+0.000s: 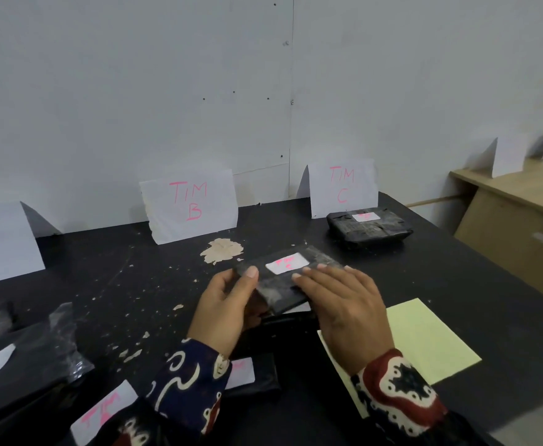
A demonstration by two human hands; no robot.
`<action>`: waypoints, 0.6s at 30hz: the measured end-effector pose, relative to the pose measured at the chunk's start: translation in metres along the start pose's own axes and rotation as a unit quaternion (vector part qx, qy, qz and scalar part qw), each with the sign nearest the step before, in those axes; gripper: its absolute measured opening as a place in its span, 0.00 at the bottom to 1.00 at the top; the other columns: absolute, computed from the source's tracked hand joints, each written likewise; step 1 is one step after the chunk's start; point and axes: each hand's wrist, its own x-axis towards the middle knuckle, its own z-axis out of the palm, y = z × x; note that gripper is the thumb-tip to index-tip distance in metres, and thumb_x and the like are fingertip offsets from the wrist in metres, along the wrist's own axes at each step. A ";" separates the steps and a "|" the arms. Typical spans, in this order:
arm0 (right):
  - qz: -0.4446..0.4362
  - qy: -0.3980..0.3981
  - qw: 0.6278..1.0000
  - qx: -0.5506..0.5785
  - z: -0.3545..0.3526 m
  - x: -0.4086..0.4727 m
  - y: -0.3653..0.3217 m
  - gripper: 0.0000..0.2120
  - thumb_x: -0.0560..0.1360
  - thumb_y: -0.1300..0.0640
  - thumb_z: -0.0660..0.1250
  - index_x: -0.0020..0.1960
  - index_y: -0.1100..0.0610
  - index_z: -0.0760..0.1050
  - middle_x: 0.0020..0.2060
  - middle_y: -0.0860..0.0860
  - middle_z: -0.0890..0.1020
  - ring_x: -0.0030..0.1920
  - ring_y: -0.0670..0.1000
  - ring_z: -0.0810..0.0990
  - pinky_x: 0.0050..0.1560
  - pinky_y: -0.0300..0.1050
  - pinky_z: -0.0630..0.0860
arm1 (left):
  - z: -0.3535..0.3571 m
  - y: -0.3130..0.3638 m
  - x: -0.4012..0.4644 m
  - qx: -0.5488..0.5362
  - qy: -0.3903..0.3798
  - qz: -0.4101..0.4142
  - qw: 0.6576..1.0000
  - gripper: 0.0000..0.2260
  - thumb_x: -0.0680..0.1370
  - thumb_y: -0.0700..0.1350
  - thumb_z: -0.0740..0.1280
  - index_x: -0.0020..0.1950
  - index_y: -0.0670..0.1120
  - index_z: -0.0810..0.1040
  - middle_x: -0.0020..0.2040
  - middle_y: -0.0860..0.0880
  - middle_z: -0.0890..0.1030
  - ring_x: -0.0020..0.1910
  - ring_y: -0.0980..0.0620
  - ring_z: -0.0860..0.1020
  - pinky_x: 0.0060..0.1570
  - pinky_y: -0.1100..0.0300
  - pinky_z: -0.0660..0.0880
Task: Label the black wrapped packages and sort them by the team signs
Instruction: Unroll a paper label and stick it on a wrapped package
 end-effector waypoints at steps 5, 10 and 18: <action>0.125 -0.004 0.991 -0.046 -0.001 0.014 0.061 0.18 0.73 0.65 0.68 0.58 0.48 0.82 0.55 0.47 0.84 0.60 0.52 0.80 0.64 0.57 0.68 | 0.002 -0.019 0.005 0.402 -0.006 0.182 0.898 0.15 0.71 0.54 0.73 0.55 0.55 0.78 0.50 0.60 0.79 0.50 0.59 0.77 0.52 0.61 0.75; 0.213 -0.046 0.973 -0.070 0.010 0.025 0.126 0.16 0.75 0.62 0.68 0.60 0.48 0.81 0.58 0.49 0.83 0.63 0.55 0.78 0.67 0.59 0.65 | 0.006 -0.038 0.009 0.533 -0.039 0.224 0.815 0.19 0.69 0.61 0.67 0.57 0.55 0.77 0.53 0.60 0.74 0.54 0.54 0.73 0.55 0.60 0.71; 0.247 -0.065 0.962 -0.095 0.044 0.051 0.197 0.16 0.75 0.65 0.67 0.59 0.52 0.82 0.57 0.52 0.83 0.64 0.57 0.75 0.71 0.58 0.60 | 0.007 -0.047 0.013 0.538 -0.056 0.242 0.805 0.20 0.72 0.59 0.69 0.63 0.58 0.73 0.57 0.64 0.67 0.57 0.60 0.66 0.55 0.67 0.66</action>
